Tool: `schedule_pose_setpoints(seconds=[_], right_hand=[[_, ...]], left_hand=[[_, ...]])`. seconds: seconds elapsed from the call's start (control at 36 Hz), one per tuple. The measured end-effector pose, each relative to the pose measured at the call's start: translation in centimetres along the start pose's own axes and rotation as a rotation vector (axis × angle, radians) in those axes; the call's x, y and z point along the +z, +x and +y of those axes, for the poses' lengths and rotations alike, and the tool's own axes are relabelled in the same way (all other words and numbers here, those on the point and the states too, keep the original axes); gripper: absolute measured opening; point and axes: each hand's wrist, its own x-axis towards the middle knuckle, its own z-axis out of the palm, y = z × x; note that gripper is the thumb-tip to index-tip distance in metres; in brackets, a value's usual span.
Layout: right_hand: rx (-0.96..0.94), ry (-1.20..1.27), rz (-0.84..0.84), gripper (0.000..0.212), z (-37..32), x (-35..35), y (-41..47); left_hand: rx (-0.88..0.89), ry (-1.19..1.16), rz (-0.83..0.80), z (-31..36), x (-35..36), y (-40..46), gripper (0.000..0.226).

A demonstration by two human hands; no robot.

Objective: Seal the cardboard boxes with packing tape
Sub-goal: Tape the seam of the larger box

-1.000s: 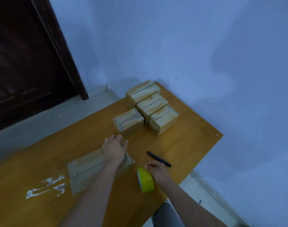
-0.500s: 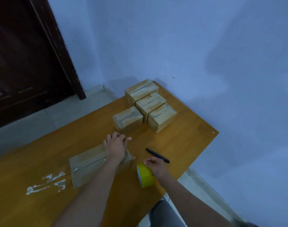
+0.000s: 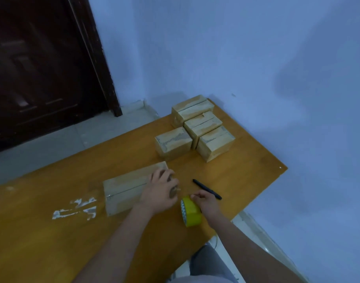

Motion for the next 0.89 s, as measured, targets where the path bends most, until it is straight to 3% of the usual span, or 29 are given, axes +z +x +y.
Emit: schedule_pose_setpoints(seconds=[0.14, 0.31, 0.53, 0.78, 0.89], right_hand=[[-0.005, 0.013, -0.003, 0.011, 0.2, 0.0, -0.1], [0.013, 0.011, 0.001, 0.012, 0.1, 0.1, -0.3], [0.011, 0.019, 0.004, 0.013, -0.1, 0.1, -0.4], [0.018, 0.014, -0.003, 0.009, -0.3, -0.1, -0.5], [0.020, 0.007, -0.038, 0.009, -0.6, -0.2, -0.6]], left_hand=[[-0.052, 0.098, 0.117, 0.5, 1.2, 0.2, 0.015], [-0.160, 0.054, 0.218, 2.5, 1.9, 0.5, 0.016], [-0.325, -0.196, 0.303, 3.6, 1.7, 0.4, 0.041], [-0.286, -0.309, 0.313, 0.7, 1.9, -1.8, 0.024], [-0.294, -0.344, 0.282, -0.8, 1.2, -4.2, 0.035]])
